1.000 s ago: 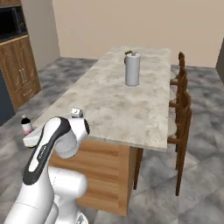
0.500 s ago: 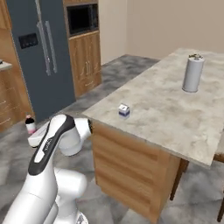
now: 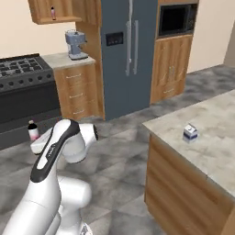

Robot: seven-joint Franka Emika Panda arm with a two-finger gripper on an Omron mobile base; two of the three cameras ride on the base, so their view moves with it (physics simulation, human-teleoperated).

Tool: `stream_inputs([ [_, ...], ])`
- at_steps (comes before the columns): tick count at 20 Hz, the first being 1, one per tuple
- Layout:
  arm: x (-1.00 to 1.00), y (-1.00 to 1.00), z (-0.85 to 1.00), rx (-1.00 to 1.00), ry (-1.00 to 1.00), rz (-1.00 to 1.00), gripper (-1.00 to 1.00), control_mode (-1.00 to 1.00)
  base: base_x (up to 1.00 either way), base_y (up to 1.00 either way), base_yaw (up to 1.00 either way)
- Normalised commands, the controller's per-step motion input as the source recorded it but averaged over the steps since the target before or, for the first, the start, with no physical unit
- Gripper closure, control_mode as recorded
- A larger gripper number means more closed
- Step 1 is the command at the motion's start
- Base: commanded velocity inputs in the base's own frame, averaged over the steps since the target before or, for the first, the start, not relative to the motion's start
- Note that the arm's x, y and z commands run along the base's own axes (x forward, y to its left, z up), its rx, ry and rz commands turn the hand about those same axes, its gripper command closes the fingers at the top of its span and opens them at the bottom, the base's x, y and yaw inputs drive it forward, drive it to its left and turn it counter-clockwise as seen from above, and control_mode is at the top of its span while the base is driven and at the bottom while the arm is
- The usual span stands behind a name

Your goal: Pick the bottled drink, milk, bottled drink from the counter and place them in the open cabinet.

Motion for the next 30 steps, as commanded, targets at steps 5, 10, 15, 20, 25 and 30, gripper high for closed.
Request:
stream_inputs([
  [5, 0.00, 0.00, 0.00, 0.00, 0.00, 0.00, 1.00, 1.00, -0.31, 0.01, 0.57],
  [10, 0.00, 0.00, 0.00, 0.00, 0.00, 0.00, 1.00, 1.00, -0.06, 0.00, 0.48],
  [15, 0.00, 0.00, 0.00, 0.00, 0.00, 0.00, 1.00, 1.00, -0.03, 0.00, 0.35],
  [20, 0.00, 0.00, 0.00, 0.00, 0.00, 0.00, 1.00, 1.00, 0.14, 0.03, 0.00],
  [25, 0.00, 0.00, 0.00, 0.00, 0.00, 0.00, 1.00, 1.00, 0.87, 0.01, -0.01],
  [30, 0.00, 0.00, 0.00, 0.00, 0.00, 0.00, 1.00, 1.00, 1.00, 0.13, 0.00],
])
